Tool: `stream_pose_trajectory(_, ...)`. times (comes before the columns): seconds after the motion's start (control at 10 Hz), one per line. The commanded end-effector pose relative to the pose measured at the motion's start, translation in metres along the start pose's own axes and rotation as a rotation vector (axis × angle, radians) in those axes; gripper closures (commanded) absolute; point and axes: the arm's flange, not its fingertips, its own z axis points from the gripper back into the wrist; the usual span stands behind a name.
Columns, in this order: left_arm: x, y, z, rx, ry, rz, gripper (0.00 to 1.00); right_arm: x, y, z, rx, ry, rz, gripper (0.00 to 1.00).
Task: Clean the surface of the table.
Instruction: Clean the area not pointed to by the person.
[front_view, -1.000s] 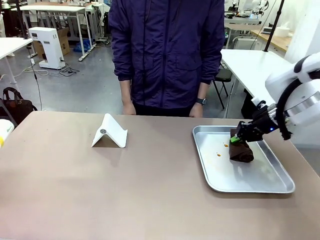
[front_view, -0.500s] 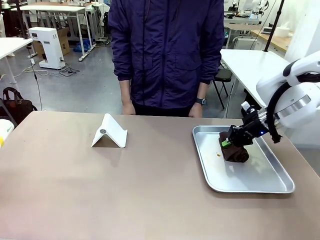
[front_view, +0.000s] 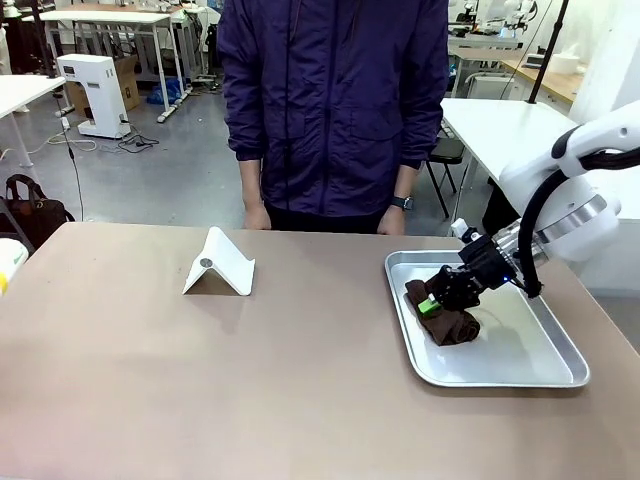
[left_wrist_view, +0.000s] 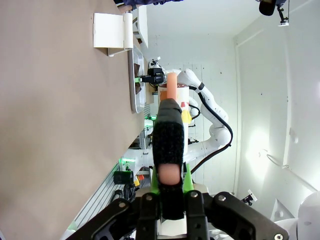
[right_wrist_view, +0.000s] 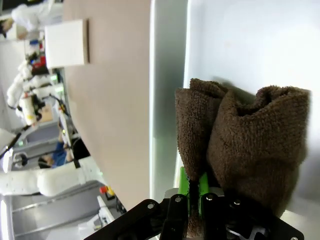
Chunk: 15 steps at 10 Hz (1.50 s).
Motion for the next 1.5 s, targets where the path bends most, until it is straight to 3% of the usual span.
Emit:
stream_pose_trajectory(0.0, -0.003, -0.006, -0.001, -0.006, 0.0, 0.011, 0.81, -0.006, -0.005, -0.001, -0.054, 0.084, 0.076, 0.93)
stream_pose_trajectory(0.1, -0.003, -0.006, -0.001, -0.006, 0.0, 0.011, 0.81, -0.007, -0.007, 0.004, -0.092, 0.067, 0.075, 0.93)
stream_pose_trajectory(0.5, -0.003, -0.006, -0.001, -0.006, 0.0, 0.011, 0.81, 0.0, -0.036, 0.043, -0.162, -0.166, -0.051, 0.93)
stream_pose_trajectory(0.7, -0.003, -0.006, -0.001, -0.006, 0.0, 0.011, 0.81, -0.002, -0.052, 0.064, -0.139, -0.243, -0.116, 0.93)
stream_pose_trajectory(1.0, -0.003, -0.006, -0.001, -0.006, 0.0, 0.011, 0.81, -0.014, -0.064, 0.093, 0.026, -0.331, -0.258, 0.93)
stream_pose_trajectory(1.4, -0.003, -0.006, -0.001, -0.006, 0.0, 0.011, 0.81, -0.045, -0.05, 0.123, 0.483, -0.259, -0.323, 0.93)
